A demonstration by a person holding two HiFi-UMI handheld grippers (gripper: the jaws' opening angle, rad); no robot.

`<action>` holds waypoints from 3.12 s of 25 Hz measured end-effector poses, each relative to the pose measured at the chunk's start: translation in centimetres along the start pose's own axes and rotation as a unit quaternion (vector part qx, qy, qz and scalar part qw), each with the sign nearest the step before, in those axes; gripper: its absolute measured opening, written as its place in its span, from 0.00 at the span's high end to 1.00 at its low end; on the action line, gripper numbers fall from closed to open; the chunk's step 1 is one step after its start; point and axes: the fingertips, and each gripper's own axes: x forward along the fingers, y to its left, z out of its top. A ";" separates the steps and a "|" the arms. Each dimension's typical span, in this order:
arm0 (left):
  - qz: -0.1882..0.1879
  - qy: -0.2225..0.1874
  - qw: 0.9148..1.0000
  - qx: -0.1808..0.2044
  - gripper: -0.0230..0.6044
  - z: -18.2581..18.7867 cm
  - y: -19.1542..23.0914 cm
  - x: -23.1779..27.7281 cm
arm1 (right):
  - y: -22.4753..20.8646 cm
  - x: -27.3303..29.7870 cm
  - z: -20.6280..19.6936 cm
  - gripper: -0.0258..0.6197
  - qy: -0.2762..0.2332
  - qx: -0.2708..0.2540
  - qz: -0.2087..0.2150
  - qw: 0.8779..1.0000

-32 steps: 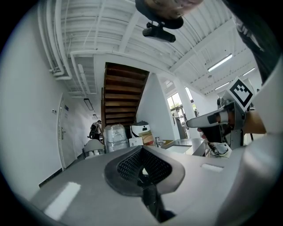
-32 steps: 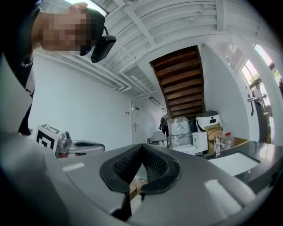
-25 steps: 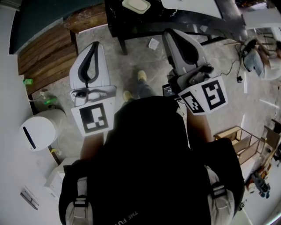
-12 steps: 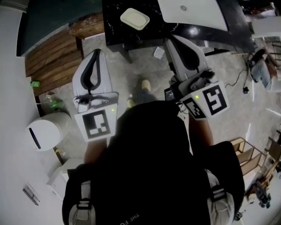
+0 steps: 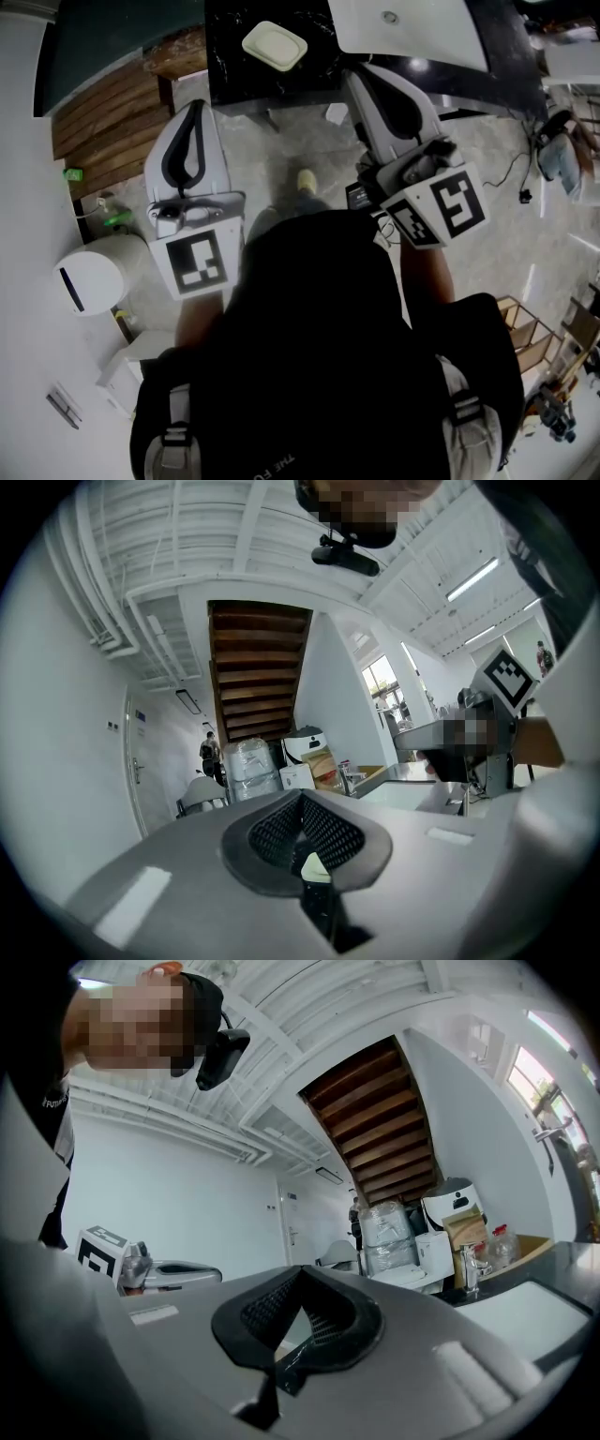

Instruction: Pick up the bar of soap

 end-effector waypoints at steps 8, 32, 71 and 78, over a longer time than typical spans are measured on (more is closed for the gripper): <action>0.016 0.004 1.000 0.003 0.96 0.1 -0.6 0.3 | -0.9 0.2 -0.2 0.94 0.002 0.006 0.016 1.000; 0.015 0.010 1.000 0.006 0.96 -0.3 1.7 3.9 | -1.5 3.5 -0.1 0.94 0.007 0.006 0.007 1.000; -0.055 -0.008 0.998 -0.030 0.96 -3.5 14.7 18.4 | -3.6 21.2 -1.0 0.94 0.045 -0.025 -0.071 0.996; -0.066 -0.009 0.997 -0.036 0.96 -4.2 16.2 19.4 | -3.2 23.1 -1.3 0.94 0.050 -0.029 -0.081 0.995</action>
